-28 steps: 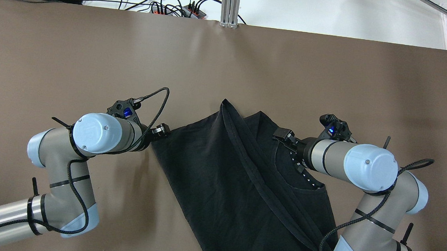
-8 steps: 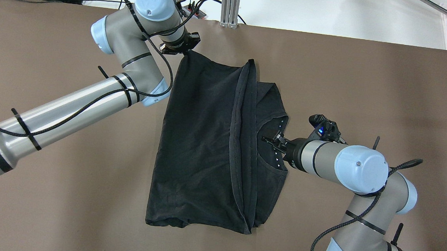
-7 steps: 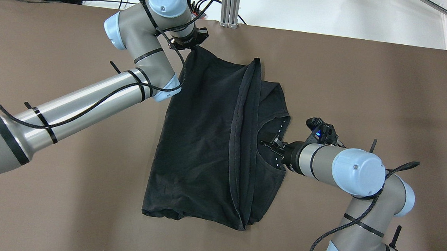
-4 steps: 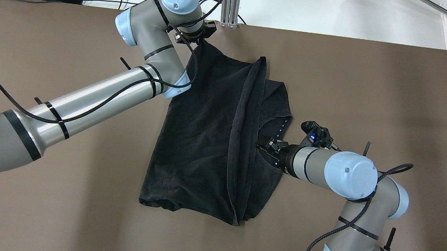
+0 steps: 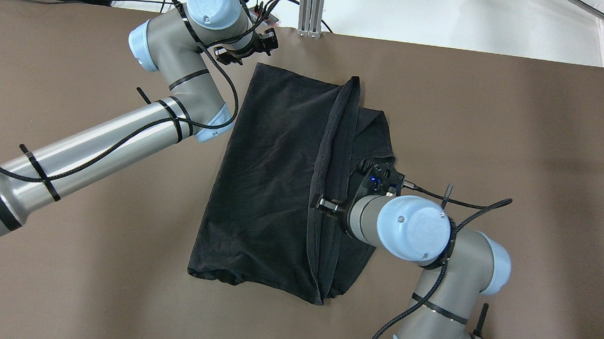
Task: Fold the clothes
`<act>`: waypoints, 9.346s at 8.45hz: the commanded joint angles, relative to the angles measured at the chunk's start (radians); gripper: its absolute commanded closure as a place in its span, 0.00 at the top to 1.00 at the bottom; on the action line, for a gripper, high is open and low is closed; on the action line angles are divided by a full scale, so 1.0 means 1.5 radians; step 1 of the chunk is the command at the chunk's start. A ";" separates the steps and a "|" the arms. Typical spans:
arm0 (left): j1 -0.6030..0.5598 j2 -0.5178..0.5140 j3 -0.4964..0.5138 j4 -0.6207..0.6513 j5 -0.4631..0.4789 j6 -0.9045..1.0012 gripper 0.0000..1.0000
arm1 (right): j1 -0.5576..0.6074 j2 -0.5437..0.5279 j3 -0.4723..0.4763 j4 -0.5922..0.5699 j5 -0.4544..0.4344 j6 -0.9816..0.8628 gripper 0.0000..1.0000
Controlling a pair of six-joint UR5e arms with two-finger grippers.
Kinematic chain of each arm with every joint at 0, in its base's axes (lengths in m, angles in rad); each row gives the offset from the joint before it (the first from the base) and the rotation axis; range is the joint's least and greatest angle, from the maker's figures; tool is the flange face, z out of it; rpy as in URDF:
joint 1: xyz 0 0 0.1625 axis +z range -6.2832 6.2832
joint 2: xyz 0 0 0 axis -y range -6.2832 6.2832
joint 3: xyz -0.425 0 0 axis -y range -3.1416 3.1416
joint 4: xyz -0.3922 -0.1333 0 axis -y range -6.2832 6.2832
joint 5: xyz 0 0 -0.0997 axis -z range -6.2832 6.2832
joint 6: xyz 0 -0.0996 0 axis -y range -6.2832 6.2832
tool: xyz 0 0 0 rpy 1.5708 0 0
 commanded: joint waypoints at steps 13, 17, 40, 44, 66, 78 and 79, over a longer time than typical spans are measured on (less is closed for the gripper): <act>0.004 0.059 -0.066 0.001 0.007 -0.014 1.00 | -0.119 -0.157 0.183 -0.109 -0.078 -0.280 0.00; 0.008 0.065 -0.074 0.001 0.007 -0.026 1.00 | -0.237 -0.175 0.186 -0.109 -0.202 -0.155 0.00; 0.019 0.066 -0.078 0.001 0.018 -0.044 1.00 | -0.058 -0.057 -0.046 -0.022 -0.135 -0.256 0.95; 0.019 0.068 -0.082 0.001 0.019 -0.044 1.00 | -0.028 -0.088 -0.044 0.023 -0.070 -0.294 0.95; 0.043 0.068 -0.099 0.002 0.044 -0.069 1.00 | 0.066 0.026 -0.139 -0.086 0.024 -0.313 0.95; 0.070 0.061 -0.107 0.017 0.077 -0.075 1.00 | 0.123 -0.070 -0.103 -0.031 0.040 -0.453 0.95; 0.070 0.061 -0.107 0.017 0.077 -0.074 1.00 | 0.134 -0.083 -0.103 -0.030 0.041 -0.468 0.95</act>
